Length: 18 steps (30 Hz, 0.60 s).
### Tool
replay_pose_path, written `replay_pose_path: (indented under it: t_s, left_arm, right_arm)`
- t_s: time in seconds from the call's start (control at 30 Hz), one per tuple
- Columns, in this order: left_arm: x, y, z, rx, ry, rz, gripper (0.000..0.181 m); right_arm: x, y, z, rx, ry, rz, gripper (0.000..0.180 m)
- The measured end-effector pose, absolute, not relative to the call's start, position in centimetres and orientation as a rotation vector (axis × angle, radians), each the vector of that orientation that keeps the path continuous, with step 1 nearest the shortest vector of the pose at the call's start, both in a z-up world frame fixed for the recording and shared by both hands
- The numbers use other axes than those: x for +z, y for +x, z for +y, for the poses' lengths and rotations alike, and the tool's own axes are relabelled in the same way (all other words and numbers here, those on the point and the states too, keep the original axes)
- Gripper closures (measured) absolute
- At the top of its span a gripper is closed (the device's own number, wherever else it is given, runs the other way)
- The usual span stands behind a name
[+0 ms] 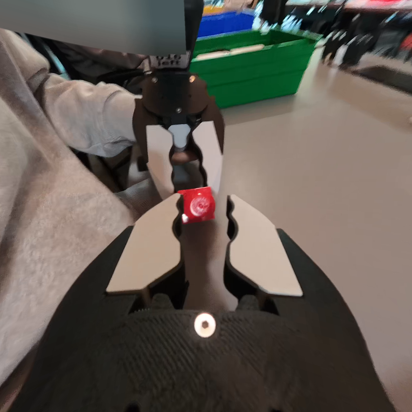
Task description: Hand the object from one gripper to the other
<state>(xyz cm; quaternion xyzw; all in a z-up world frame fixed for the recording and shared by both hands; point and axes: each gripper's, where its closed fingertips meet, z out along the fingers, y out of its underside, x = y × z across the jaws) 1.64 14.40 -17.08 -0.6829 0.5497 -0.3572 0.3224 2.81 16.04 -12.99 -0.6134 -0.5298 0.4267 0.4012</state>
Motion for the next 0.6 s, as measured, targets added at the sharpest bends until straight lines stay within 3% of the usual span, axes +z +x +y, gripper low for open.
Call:
replay_pose_path:
  t_s: [0.07,0.13,0.6]
  left_arm:
    - [-16.4,1.6,14.9,-0.971,-1.783,1.378,0.144]
    - [-15.3,1.5,15.4,-1.045,-1.762,1.286,0.144]
    - [-10.2,2.0,15.2,-1.419,-1.578,1.007,0.145]
  right_arm:
    - [-11.8,3.0,17.2,1.034,-1.484,-1.256,0.127]
    - [-10.6,3.4,17.8,1.047,-1.439,-1.177,0.124]
    - [-7.6,3.4,17.0,1.396,-1.385,-0.988,0.135]
